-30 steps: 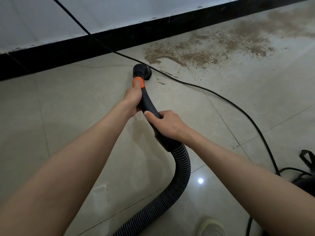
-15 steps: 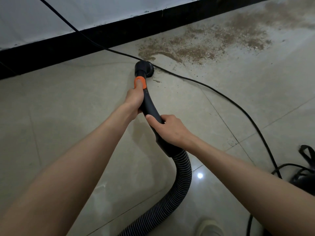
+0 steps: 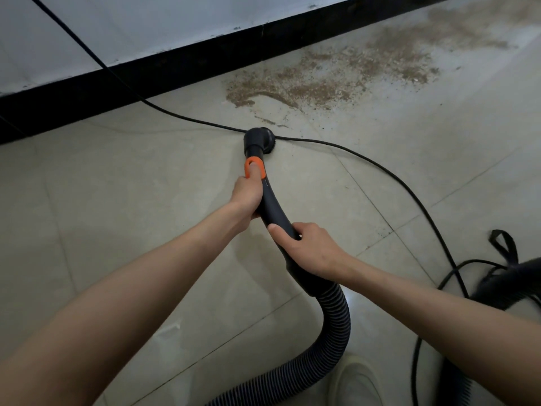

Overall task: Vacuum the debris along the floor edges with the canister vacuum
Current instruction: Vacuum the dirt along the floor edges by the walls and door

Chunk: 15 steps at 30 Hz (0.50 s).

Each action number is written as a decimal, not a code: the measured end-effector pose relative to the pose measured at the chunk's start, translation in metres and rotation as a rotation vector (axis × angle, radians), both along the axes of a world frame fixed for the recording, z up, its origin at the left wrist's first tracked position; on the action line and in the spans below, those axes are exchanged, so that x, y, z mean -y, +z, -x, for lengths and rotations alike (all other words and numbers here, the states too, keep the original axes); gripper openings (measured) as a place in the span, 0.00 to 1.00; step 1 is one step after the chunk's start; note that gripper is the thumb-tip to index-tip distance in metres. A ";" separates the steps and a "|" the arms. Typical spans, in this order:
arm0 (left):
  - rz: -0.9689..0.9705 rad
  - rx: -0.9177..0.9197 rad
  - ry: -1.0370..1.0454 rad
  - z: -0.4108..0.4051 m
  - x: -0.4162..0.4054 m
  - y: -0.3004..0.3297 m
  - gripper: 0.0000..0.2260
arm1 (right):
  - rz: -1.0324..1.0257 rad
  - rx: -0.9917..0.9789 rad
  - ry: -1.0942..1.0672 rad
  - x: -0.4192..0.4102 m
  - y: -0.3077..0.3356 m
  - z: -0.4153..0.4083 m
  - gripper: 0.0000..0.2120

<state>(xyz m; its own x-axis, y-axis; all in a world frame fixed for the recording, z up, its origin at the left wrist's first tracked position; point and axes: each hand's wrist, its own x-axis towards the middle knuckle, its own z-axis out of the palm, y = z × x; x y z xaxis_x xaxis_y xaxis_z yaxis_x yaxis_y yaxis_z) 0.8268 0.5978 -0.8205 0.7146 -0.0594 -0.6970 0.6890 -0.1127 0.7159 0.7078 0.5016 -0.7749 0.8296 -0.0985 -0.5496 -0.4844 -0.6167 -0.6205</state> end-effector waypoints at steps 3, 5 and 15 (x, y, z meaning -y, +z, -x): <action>0.001 0.007 -0.026 0.007 0.011 0.001 0.26 | 0.000 -0.004 -0.038 0.007 -0.001 0.009 0.23; -0.005 0.011 -0.046 0.009 0.017 0.003 0.26 | -0.001 -0.002 -0.062 0.011 -0.001 0.012 0.23; -0.009 0.030 -0.150 0.018 0.043 0.006 0.24 | -0.012 0.001 -0.190 0.022 -0.003 0.027 0.23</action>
<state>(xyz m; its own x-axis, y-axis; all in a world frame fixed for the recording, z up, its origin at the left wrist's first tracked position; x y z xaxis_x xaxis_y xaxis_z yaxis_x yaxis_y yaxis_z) 0.8083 0.5544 -0.8145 0.7186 -0.1609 -0.6765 0.6423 -0.2194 0.7344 0.6803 0.4795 -0.7783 0.7973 -0.2471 -0.5506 -0.5907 -0.5068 -0.6279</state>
